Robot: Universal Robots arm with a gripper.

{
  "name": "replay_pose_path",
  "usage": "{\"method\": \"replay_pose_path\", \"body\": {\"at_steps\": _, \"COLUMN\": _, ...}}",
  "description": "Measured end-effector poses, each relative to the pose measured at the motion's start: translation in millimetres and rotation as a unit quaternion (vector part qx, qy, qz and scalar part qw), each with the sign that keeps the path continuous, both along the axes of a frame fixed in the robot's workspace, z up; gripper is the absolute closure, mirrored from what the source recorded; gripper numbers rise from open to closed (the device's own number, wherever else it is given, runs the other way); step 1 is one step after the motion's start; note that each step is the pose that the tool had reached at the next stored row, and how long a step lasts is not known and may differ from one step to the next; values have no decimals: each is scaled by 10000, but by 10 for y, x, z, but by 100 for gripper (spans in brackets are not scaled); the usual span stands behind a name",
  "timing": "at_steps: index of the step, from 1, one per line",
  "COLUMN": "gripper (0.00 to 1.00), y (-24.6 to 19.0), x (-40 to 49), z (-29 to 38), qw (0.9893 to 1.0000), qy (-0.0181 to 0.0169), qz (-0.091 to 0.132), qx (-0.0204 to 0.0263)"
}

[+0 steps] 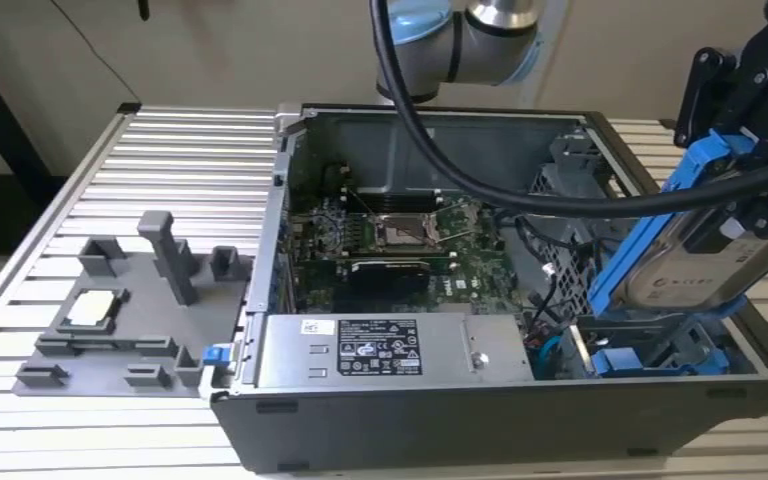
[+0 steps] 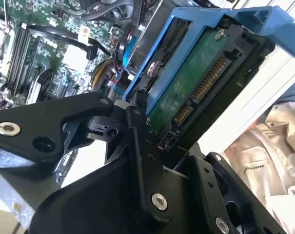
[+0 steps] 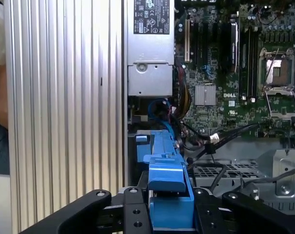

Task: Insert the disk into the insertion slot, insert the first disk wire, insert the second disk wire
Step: 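Insert the disk into the insertion slot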

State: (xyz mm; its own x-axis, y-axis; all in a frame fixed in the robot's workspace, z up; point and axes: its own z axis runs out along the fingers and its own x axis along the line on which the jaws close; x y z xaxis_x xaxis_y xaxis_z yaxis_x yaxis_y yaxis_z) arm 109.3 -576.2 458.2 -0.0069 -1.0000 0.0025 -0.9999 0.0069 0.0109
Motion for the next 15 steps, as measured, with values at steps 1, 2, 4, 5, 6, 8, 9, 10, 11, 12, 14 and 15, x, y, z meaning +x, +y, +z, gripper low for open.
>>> {"method": "replay_pose_path", "body": {"at_steps": 1, "gripper": 67, "y": 0, "x": 4, "z": -11, "qw": 10000, "qy": 0, "qz": 3, "qx": 0}}
{"method": "replay_pose_path", "body": {"at_steps": 2, "gripper": 67, "y": 0, "x": 8, "z": -21, "qw": 10000, "qy": 0, "qz": 5, "qx": 0}}
{"method": "replay_pose_path", "body": {"at_steps": 4, "gripper": 67, "y": -1, "x": 14, "z": -42, "qw": 10000, "qy": 0, "qz": 9, "qx": 0}}
{"method": "replay_pose_path", "body": {"at_steps": 5, "gripper": 67, "y": 0, "x": 17, "z": -54, "qw": 10000, "qy": 0, "qz": 11, "qx": 0}}
{"method": "replay_pose_path", "body": {"at_steps": 6, "gripper": 67, "y": 0, "x": 20, "z": -65, "qw": 10000, "qy": 0, "qz": 13, "qx": 0}}
{"method": "replay_pose_path", "body": {"at_steps": 8, "gripper": 67, "y": -1, "x": 25, "z": -90, "qw": 10000, "qy": 0, "qz": 18, "qx": 0}}
{"method": "replay_pose_path", "body": {"at_steps": 9, "gripper": 67, "y": -1, "x": 28, "z": -103, "qw": 10000, "qy": 0, "qz": 20, "qx": 0}}
{"method": "replay_pose_path", "body": {"at_steps": 10, "gripper": 67, "y": -1, "x": 33, "z": -115, "qw": 10000, "qy": 0, "qz": 21, "qx": 0}}
{"method": "replay_pose_path", "body": {"at_steps": 11, "gripper": 67, "y": -1, "x": 37, "z": -126, "qw": 10000, "qy": 0, "qz": 22, "qx": 0}}
{"method": "replay_pose_path", "body": {"at_steps": 12, "gripper": 67, "y": -1, "x": 41, "z": -136, "qw": 10000, "qy": 0, "qz": 22, "qx": 0}}
{"method": "replay_pose_path", "body": {"at_steps": 14, "gripper": 67, "y": -1, "x": 50, "z": -155, "qw": 10000, "qy": 0, "qz": 24, "qx": 0}}
{"method": "replay_pose_path", "body": {"at_steps": 15, "gripper": 67, "y": -1, "x": 55, "z": -165, "qw": 10000, "qy": 0, "qz": 24, "qx": 0}}
